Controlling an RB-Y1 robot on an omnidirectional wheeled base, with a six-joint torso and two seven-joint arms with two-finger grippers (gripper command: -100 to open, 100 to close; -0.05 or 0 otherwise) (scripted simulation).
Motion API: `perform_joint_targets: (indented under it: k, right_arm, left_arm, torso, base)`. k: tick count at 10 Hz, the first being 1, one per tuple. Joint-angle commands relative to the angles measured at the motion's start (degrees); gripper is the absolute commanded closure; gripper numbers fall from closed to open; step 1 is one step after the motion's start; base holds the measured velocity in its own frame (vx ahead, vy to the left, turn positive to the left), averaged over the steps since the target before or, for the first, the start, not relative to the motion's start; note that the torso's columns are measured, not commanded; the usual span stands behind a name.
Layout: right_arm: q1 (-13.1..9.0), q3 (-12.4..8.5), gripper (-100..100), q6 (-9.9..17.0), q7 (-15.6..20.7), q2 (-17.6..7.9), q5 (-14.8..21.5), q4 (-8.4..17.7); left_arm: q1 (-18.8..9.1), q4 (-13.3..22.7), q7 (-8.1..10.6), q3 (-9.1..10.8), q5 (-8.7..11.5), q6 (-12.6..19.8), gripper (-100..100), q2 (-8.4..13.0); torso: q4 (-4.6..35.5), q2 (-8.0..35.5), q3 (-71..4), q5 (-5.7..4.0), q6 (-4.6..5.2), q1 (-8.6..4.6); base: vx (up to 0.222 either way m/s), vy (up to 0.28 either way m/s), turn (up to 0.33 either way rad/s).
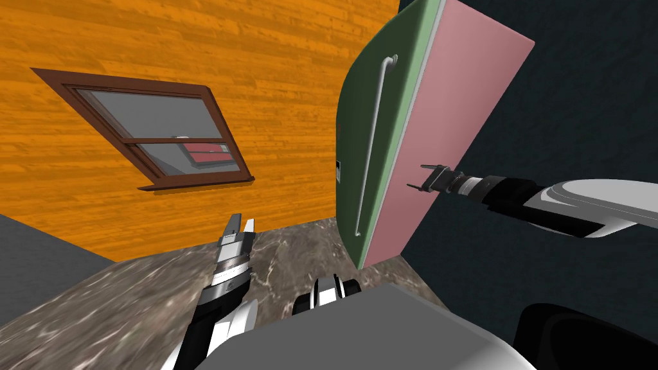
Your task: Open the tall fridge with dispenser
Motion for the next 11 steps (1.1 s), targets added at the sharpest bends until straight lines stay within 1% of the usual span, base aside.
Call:
perform_joint_targets:
  k: [1,4,7,10,11]
  right_arm:
    - [0.8,-3.74,-100,-0.39,1.83,-4.28,2.03,2.23]
    - [1.85,-8.07,-100,-0.9,3.43,-8.8,4.01,4.58]
    - [2.75,-11.55,-100,-1.25,4.69,-12.54,5.61,6.38]
    - [3.42,-13.82,-100,-1.43,5.51,-14.97,6.66,7.43]
    - [4.35,-13.03,-100,-2.18,5.03,-14.2,6.67,6.9]
  left_arm:
    - [0.0,0.0,0.0,0.0,0.0,0.0,0,0.0]
    - [0.0,0.0,0.0,0.0,0.0,0.0,0,0.0]
    - [-0.01,0.0,0.0,0.0,0.0,0.0,0,0.0]
    - [-0.01,0.0,0.0,0.0,0.0,0.0,0,0.0]
    - [-0.01,0.0,0.0,0.0,0.0,0.0,0,0.01]
  torso:
    - [0.01,0.02,0.01,0.05,0.0,0.14]
    - [0.01,0.02,0.01,0.01,0.0,0.0]
    - [0.01,-0.45,-0.44,0.47,-0.49,0.44]
    - [-0.04,-0.75,-0.71,0.6,-0.68,0.5]
    - [-0.05,-0.81,-0.78,0.66,-0.74,0.53]
  base:
    - [0.041,0.177,0.017]
    - [0.041,0.162,0.001]
    - [0.022,0.135,0.005]
    - [0.01,0.089,-0.012]
    - [-0.017,0.027,-0.042]
